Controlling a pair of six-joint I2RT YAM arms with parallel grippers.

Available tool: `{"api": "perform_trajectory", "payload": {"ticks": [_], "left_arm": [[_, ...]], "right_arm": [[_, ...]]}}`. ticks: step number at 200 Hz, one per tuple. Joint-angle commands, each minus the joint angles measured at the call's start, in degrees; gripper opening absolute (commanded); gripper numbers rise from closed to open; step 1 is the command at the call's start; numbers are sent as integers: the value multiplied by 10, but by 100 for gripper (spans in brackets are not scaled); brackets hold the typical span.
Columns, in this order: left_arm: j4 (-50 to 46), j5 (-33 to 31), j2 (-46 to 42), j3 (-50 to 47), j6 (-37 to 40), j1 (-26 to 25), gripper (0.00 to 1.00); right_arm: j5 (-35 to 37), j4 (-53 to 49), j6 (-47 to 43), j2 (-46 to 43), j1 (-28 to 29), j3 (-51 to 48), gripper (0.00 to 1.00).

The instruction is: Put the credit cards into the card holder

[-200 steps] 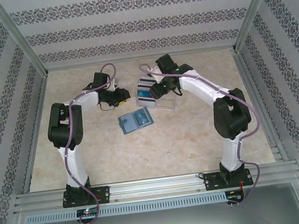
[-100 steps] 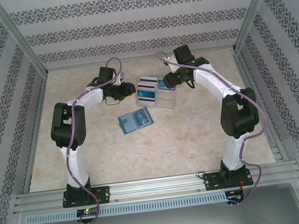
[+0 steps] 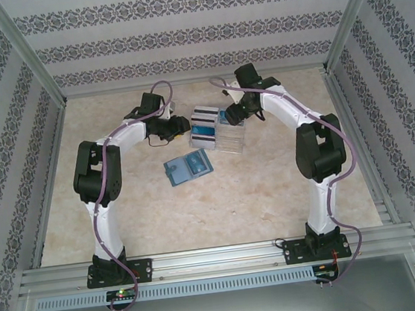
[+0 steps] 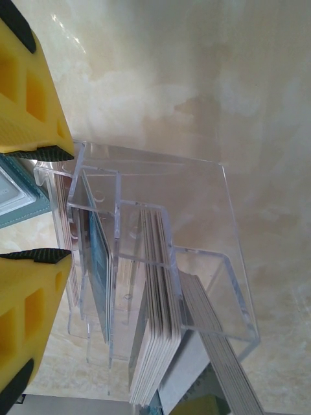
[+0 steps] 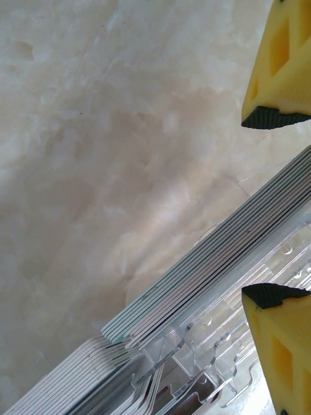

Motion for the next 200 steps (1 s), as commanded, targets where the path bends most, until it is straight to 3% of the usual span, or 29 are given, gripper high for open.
{"api": "perform_trajectory", "payload": {"ticks": [1, 200], "left_arm": [[-18, -7, 12, 15, 11, -8, 42], [-20, -3, 6, 14, 10, -9, 43]], "right_arm": [[18, -15, -12, 12, 6, 18, 66], [34, 17, 13, -28, -4, 26, 61]]}}
